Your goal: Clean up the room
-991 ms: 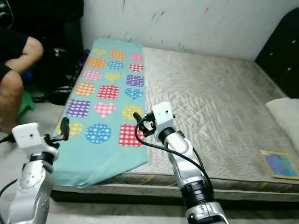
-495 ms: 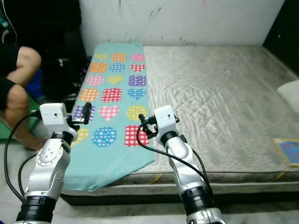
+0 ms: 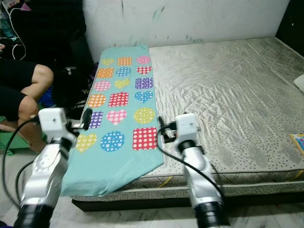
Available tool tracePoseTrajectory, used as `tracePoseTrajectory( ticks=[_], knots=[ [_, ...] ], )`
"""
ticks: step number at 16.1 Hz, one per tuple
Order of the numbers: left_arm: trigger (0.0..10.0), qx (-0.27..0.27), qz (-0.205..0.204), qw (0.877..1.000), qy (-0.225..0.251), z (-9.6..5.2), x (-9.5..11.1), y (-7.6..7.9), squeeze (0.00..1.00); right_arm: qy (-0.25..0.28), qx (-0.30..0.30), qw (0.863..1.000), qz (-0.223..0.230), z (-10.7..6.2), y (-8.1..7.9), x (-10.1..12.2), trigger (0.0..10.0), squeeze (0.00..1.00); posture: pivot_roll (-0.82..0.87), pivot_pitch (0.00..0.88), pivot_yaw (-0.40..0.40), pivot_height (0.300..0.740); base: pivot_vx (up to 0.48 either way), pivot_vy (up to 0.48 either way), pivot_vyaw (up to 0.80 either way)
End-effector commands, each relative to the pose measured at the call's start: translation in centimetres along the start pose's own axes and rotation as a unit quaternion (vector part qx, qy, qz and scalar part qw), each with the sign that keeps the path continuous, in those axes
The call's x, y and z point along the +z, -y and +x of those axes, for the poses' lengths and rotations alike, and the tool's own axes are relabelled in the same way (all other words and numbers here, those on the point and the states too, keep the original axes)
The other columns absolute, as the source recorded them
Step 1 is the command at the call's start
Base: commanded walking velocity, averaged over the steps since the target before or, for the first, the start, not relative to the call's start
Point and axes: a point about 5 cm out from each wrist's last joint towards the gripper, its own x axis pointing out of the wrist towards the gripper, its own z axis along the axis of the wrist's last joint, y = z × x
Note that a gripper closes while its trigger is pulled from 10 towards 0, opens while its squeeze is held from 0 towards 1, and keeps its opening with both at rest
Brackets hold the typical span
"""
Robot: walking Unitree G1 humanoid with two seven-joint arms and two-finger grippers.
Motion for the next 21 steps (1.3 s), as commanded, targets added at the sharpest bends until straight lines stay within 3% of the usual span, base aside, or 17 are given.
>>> tracePoseTrajectory(
  ticks=[1,4,9,16,21],
  knots=[
    [10.0,0.010,0.008,1.000,0.000,-0.4,0.3,-0.9,0.00,0.010,-0.013,1.000,0.007,-0.3,0.6,0.4,10.0,0.00,-0.08,0.000,0.086,0.740,0.000,0.000,0.00],
    [10.0,0.027,0.007,1.000,-0.003,-1.5,0.3,-1.8,0.00,-0.008,-0.038,0.999,0.022,-1.2,1.9,-0.4,10.0,0.00,-0.05,0.000,0.047,0.740,0.000,0.000,-0.53],
    [10.0,0.041,-0.007,0.999,-0.009,-2.9,0.1,-1.7,0.00,-0.020,-0.023,0.999,0.024,-1.5,1.6,-0.3,10.0,0.00,-0.05,0.000,-0.009,0.740,0.000,0.000,-0.20],
    [10.0,0.028,-0.043,0.999,-0.004,-3.8,0.3,-0.5,0.00,-0.033,-0.003,0.999,0.015,-1.7,1.5,0.1,10.0,0.00,-0.06,0.021,-0.038,0.740,0.000,0.000,-0.23],
    [10.0,0.021,-0.046,0.999,-0.004,-3.7,0.4,-0.5,0.00,-0.033,0.003,0.999,0.009,-1.6,1.3,0.3,10.0,0.00,-0.06,0.020,-0.032,0.740,0.274,0.000,0.00]
  ],
)
